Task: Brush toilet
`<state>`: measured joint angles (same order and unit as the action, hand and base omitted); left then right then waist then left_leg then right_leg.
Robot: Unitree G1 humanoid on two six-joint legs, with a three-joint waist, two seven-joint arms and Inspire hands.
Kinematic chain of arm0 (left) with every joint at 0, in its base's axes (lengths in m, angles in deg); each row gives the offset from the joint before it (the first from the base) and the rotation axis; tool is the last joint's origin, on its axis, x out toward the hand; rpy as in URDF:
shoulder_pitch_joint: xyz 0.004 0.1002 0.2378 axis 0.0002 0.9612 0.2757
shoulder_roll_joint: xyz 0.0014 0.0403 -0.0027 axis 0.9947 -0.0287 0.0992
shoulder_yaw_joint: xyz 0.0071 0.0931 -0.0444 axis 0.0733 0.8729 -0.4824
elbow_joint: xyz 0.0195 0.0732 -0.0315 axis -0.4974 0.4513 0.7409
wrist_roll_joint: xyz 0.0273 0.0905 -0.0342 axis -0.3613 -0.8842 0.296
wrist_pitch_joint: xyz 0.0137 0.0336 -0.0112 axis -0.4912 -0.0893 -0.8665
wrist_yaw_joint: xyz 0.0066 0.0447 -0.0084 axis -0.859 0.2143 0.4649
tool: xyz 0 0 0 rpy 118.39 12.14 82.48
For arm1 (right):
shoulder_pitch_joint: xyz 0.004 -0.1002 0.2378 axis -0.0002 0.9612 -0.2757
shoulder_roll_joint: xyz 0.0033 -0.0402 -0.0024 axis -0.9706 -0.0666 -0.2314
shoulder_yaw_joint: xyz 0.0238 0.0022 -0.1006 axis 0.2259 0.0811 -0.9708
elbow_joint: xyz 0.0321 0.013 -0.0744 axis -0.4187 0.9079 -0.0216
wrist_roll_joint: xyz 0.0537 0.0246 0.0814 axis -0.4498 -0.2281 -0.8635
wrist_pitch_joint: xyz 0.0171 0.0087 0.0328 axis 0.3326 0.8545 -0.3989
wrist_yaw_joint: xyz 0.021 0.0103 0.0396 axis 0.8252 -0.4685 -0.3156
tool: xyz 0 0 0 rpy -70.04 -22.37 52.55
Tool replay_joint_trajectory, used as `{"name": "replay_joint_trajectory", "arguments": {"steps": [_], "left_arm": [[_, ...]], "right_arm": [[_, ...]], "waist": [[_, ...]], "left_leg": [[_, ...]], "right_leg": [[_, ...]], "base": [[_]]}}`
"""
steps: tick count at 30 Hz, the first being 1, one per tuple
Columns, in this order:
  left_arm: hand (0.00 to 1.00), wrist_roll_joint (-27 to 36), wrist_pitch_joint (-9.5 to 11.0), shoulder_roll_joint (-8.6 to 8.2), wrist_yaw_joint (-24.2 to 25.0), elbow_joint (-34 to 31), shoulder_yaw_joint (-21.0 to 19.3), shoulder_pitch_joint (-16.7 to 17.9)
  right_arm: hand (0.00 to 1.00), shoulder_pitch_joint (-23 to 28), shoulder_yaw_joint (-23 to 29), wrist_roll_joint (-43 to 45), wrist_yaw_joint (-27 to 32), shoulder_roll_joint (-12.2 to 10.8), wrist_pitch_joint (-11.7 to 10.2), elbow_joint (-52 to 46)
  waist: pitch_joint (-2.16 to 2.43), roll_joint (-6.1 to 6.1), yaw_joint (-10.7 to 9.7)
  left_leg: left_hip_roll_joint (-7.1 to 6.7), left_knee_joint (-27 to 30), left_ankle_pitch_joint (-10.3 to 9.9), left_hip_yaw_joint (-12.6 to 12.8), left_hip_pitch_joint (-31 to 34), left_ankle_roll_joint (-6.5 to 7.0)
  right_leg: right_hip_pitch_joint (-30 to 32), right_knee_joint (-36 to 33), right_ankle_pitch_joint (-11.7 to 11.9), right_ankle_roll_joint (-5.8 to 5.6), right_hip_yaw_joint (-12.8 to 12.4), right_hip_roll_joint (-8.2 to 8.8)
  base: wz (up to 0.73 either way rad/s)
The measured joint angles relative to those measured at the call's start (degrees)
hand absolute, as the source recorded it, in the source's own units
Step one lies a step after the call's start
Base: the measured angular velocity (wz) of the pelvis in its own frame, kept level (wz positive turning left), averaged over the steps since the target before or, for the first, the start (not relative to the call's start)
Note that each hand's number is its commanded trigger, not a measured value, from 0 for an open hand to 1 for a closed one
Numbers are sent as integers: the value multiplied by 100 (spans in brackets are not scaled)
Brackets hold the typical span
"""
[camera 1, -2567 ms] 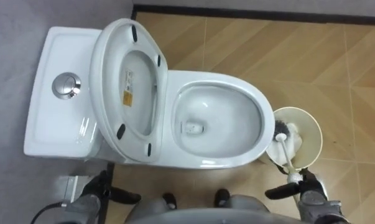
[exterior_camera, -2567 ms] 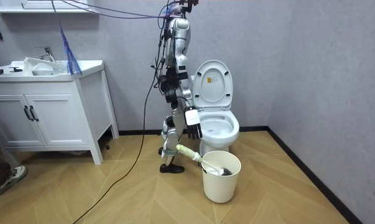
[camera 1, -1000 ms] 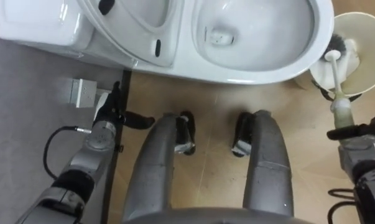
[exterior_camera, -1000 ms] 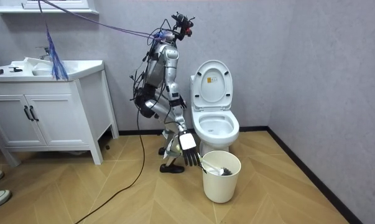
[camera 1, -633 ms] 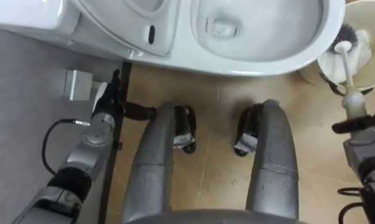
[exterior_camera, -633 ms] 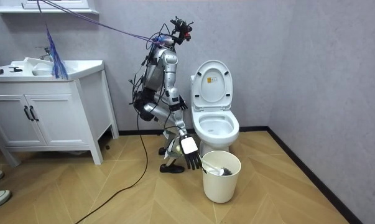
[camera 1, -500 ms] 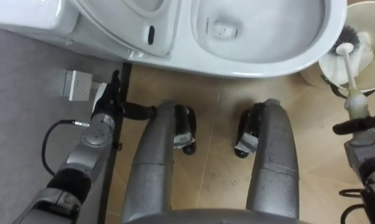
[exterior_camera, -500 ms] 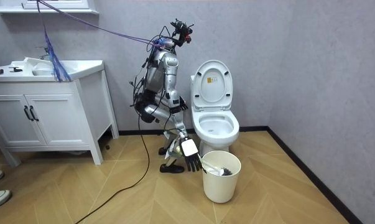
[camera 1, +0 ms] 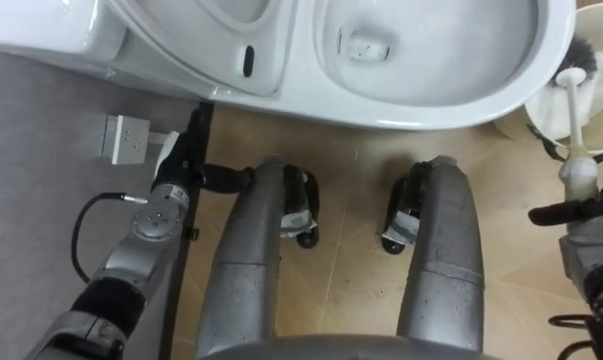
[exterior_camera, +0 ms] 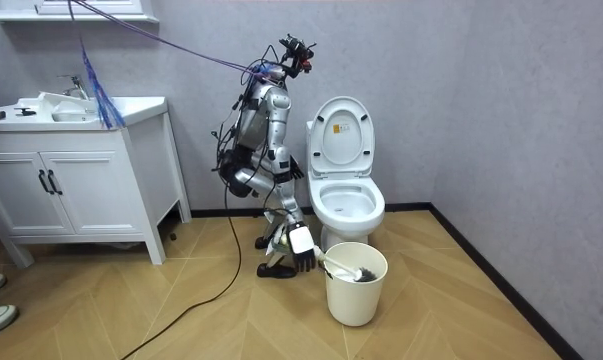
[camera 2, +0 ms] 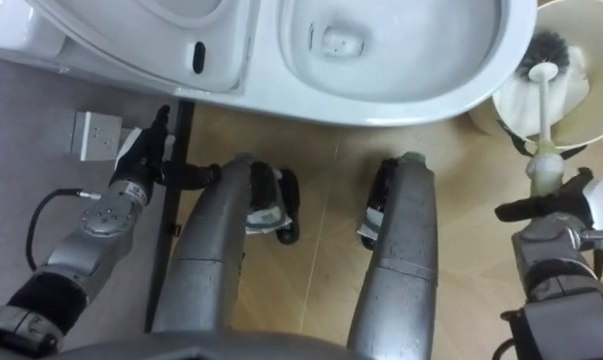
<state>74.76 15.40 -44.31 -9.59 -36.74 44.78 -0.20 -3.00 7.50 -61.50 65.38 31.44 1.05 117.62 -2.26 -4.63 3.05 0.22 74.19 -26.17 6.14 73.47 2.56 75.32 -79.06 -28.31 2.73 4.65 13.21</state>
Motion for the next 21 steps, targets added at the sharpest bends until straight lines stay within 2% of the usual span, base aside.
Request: {"name": "replay_joint_trajectory", "arguments": {"steps": [7, 18, 21], "left_arm": [[0, 109, 0, 72, 206, -1, -1, 8], [0, 193, 4, 75, 211, 8, 24, 127], [0, 219, 5, 73, 203, 7, 21, 299]], "right_arm": [[100, -2, -37, -180, -339, -2, -20, 56], [100, 12, -41, -409, -349, -8, -17, 102], [100, 40, -42, -482, -348, -68, 15, 183]], "waist": [[-2, 4, -96], [-2, 6, -114], [-2, 9, -102]], "left_leg": [[9, 105, -48, 0, -6, 4], [12, 78, -66, 9, -103, 3], [109, -113, -64, 9, -331, 1]], "right_leg": [[-7, -92, -43, -31, -42, 2], [-97, -44, -41, -28, -18, -28], [-345, 195, 1, -4, 43, -77]], "base": [[0], [0], [-13]]}}
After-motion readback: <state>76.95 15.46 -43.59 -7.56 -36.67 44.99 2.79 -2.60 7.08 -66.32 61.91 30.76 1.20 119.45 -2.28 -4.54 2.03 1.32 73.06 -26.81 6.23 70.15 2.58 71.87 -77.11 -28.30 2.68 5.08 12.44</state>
